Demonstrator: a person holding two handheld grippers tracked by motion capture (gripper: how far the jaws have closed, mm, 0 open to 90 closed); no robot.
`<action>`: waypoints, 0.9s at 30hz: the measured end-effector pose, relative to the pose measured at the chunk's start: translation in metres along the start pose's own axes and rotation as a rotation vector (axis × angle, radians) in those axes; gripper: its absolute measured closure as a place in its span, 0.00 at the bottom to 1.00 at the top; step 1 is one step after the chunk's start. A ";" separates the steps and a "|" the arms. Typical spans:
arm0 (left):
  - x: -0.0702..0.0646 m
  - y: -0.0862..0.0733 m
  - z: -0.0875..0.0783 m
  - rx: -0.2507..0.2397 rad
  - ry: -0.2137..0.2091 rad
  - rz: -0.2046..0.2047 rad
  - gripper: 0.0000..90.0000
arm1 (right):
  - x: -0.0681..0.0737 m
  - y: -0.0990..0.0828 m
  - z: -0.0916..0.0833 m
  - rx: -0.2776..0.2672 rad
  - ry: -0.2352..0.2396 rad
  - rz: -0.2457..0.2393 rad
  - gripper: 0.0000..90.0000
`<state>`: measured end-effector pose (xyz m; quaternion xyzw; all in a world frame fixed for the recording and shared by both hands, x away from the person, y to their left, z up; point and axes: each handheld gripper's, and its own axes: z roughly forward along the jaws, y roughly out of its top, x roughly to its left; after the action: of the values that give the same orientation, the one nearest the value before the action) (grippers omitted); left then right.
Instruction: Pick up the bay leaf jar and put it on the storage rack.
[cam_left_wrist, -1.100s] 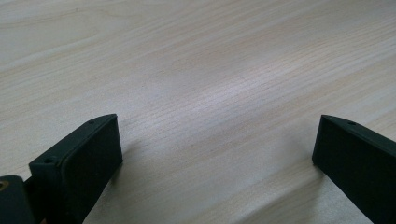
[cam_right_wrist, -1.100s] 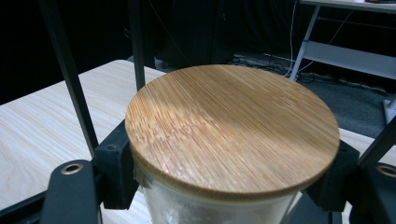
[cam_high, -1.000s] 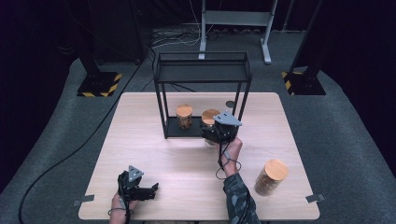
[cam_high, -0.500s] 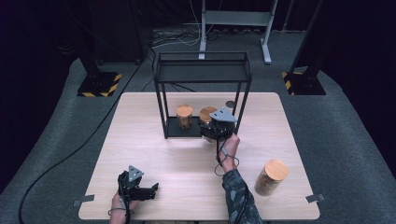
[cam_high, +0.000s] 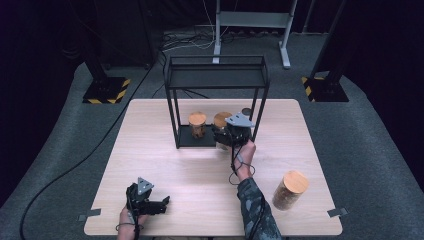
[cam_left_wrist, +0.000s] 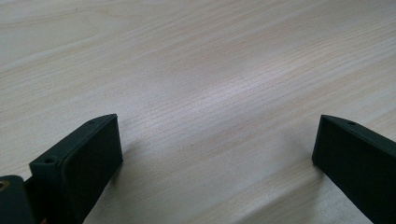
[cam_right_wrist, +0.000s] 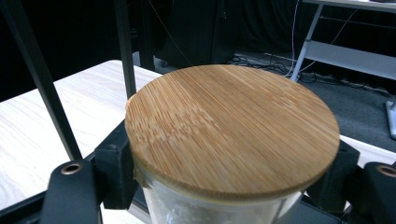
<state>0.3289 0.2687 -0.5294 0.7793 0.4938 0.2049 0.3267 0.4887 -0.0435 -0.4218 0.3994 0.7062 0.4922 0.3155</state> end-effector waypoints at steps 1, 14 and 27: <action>0.000 0.000 0.000 0.000 0.000 0.000 0.01 | 0.000 0.001 0.001 -0.001 0.001 0.001 0.28; 0.000 0.000 0.000 0.000 0.000 0.000 0.01 | -0.002 0.007 0.008 -0.002 0.004 0.004 0.28; 0.000 0.000 0.000 0.001 -0.002 0.004 0.01 | -0.006 0.012 0.017 0.001 0.007 0.019 0.28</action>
<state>0.3291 0.2688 -0.5294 0.7808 0.4920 0.2044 0.3265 0.5090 -0.0390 -0.4156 0.4044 0.7039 0.4961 0.3080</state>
